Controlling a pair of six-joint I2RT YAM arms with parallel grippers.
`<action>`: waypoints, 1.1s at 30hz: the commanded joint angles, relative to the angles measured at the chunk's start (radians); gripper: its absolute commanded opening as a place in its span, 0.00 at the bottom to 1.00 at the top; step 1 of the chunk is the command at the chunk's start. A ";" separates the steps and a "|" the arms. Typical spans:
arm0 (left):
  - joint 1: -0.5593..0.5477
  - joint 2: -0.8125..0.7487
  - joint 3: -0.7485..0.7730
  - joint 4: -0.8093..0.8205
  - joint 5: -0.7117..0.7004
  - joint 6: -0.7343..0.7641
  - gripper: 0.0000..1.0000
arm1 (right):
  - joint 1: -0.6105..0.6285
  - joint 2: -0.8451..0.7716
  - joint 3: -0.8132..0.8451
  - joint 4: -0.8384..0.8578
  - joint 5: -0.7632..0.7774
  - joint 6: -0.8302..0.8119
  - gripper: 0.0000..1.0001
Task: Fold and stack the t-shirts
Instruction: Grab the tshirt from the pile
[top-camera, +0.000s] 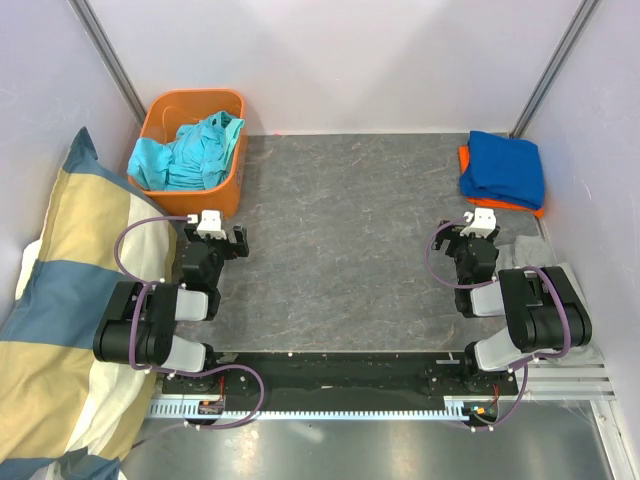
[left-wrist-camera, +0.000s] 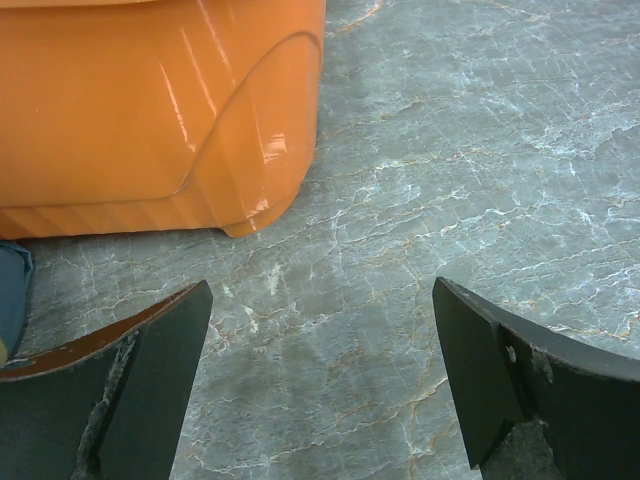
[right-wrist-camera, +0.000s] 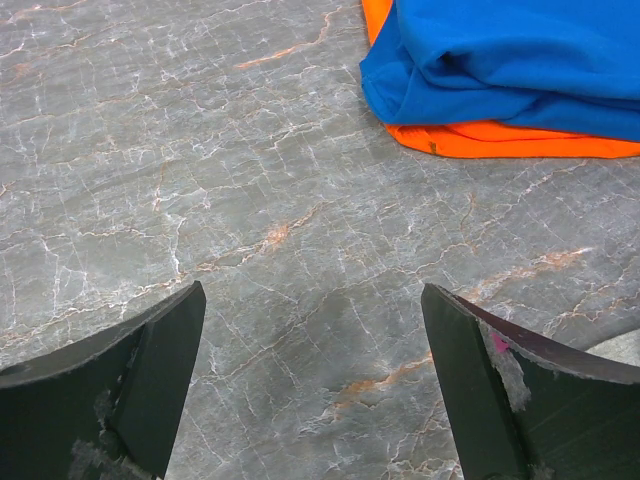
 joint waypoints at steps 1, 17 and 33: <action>0.000 0.006 0.020 0.036 0.005 0.023 1.00 | 0.002 0.005 0.025 0.030 -0.017 -0.009 0.98; 0.003 0.001 0.017 0.031 0.009 0.023 1.00 | 0.003 0.003 0.024 0.032 -0.016 -0.009 0.98; -0.058 -0.177 0.437 -0.678 -0.011 -0.216 1.00 | 0.015 -0.247 0.321 -0.612 0.134 0.139 0.98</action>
